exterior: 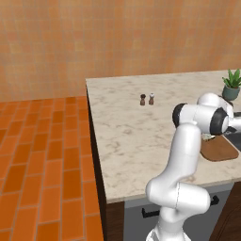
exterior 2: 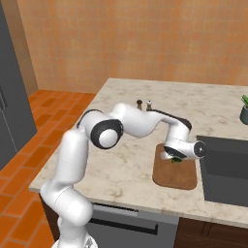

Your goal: Pick up the sponge from the counter and clean the cutting board by briefly scrubbing or pressing down on the cutting board. Once finished, release the sponge.

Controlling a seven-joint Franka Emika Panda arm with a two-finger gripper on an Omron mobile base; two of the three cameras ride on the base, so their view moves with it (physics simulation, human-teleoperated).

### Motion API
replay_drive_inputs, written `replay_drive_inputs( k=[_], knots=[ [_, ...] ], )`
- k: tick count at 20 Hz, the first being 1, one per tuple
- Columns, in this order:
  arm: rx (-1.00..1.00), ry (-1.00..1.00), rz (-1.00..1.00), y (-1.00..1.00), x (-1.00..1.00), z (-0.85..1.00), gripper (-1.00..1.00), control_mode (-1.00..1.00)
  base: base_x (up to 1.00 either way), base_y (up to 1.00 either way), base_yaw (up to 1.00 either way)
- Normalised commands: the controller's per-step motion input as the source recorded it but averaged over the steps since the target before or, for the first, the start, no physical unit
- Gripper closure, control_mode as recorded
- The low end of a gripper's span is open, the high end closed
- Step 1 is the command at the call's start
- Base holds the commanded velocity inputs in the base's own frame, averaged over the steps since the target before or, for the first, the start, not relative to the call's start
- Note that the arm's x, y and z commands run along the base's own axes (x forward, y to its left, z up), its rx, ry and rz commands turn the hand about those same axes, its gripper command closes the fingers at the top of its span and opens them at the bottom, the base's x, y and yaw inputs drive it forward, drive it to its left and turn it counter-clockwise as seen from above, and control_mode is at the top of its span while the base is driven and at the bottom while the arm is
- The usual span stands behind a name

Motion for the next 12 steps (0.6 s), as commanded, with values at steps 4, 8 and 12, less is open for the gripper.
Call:
replay_drive_inputs(
  k=[4, 8, 12],
  knots=[
    [0.03, 0.0, 0.0, -0.23, -0.88, -0.03, 1.0, -1.0, 0.0, 0.0, 0.0],
    [0.05, 0.0, 0.0, -0.22, -0.93, -0.09, 1.0, -1.0, 0.0, 0.0, 0.0],
    [0.05, 0.0, 0.0, -0.14, -0.96, -0.05, 1.0, -1.0, 0.0, 0.0, 0.0]
  ],
)
